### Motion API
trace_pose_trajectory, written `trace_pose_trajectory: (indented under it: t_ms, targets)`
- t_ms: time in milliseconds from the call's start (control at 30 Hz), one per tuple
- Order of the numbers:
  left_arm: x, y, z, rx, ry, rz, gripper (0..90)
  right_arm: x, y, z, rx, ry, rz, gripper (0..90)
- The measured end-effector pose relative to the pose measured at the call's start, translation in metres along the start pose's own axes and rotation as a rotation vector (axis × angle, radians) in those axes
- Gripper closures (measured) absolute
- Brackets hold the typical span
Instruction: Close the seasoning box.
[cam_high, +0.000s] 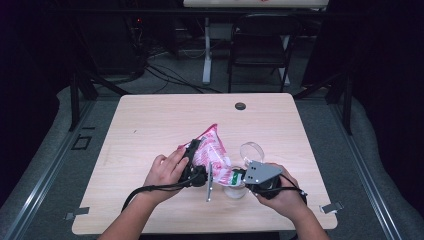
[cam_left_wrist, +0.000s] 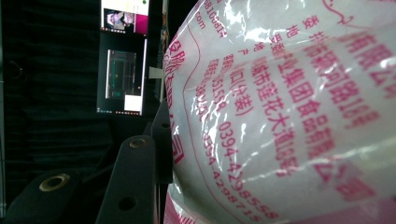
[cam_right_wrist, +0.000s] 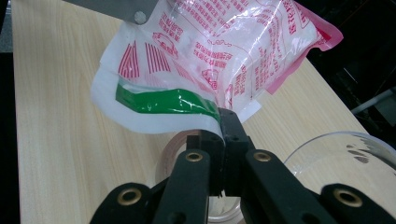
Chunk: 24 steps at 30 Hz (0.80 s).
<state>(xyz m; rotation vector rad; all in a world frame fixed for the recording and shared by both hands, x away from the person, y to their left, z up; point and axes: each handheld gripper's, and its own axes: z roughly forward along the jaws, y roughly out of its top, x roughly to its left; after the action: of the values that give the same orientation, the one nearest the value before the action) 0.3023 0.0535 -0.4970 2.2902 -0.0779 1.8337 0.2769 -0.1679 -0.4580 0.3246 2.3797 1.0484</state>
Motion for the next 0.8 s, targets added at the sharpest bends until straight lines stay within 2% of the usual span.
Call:
trace_pose_trajectory:
  t_ms: [133,200,533,567,633,800]
  targets:
    - [0.0000,0.0005,-0.0007,0.004,-0.008,-0.010,60.5,-0.0002,-0.0002,-0.0007,0.000,0.000,0.001,90.0]
    - [0.0018,0.0014,-0.0010,0.003,0.002,0.008,60.5,-0.0005,-0.0002,-0.0011,0.002,-0.001,-0.002,90.0]
    - [0.0030,0.0038,-0.0002,0.000,0.007,0.006,60.5,-0.0014,-0.0015,-0.0017,0.006,-0.002,0.003,90.0]
    - [0.0018,0.0036,0.0001,-0.003,0.001,-0.008,60.5,-0.0014,-0.0017,-0.0018,0.006,-0.004,0.004,90.0]
    - [0.0031,0.0047,0.0003,-0.010,0.010,0.007,60.5,-0.0014,-0.0020,-0.0021,0.009,-0.007,0.003,90.0]
    - [0.0030,0.0059,0.0009,-0.014,0.010,0.007,60.5,-0.0016,-0.0029,-0.0021,0.010,-0.005,0.005,90.0]
